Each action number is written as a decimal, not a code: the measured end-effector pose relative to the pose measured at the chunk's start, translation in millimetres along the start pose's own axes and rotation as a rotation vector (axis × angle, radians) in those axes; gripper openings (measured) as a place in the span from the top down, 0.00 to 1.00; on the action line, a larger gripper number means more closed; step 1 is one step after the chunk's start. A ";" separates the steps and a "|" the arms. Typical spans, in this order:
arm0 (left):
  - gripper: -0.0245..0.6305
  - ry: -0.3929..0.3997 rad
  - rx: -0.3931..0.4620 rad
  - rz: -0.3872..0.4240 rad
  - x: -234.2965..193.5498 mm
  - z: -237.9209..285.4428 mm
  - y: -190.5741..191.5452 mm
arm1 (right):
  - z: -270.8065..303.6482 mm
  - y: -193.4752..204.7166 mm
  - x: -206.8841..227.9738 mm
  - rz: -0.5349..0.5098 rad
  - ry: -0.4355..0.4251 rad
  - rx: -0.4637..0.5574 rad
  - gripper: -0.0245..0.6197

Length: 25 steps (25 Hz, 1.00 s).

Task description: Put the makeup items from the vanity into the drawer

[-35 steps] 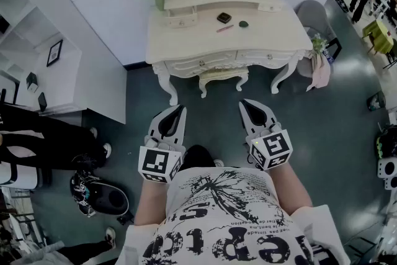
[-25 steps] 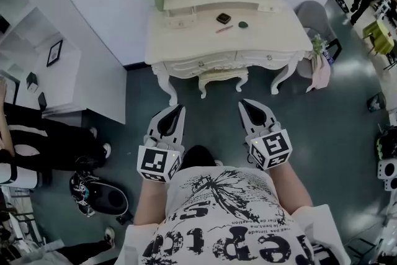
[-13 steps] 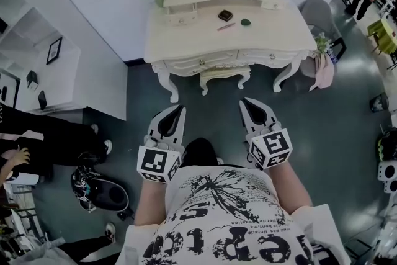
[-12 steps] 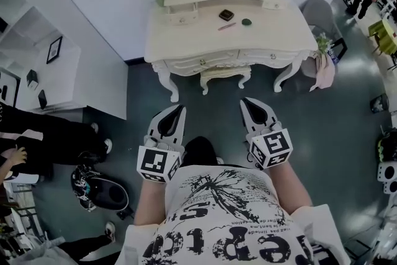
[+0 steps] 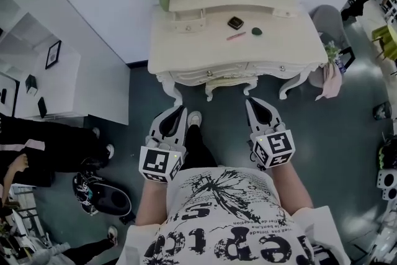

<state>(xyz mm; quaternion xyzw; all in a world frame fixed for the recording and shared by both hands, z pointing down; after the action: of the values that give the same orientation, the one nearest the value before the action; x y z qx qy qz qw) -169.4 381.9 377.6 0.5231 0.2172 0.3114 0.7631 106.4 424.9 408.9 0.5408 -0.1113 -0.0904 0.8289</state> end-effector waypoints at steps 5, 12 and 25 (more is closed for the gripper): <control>0.93 0.014 0.004 -0.021 -57.9 44.1 -16.6 | 61.1 -29.6 12.1 0.004 0.023 -0.011 0.93; 0.93 0.079 0.010 -0.032 -161.0 126.8 -51.2 | 161.8 -83.8 33.6 0.022 0.094 -0.034 0.93; 0.93 0.154 -0.023 -0.013 -286.8 239.9 -96.2 | 289.0 -134.5 72.5 0.079 0.197 -0.121 0.93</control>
<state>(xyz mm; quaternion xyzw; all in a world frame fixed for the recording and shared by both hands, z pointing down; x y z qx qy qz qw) -192.0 -3.5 375.3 0.4875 0.2748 0.3482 0.7520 90.4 98.4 404.7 0.4914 -0.0452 -0.0105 0.8697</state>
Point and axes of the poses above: the fingertips, and each gripper's own axes: z forward along the fingers, x to its right, y out of its underside, the point moved 10 cm from there along -z, backward along the fingers, and after that the axes turned 10 degrees about -x, right-handed, at the moved point
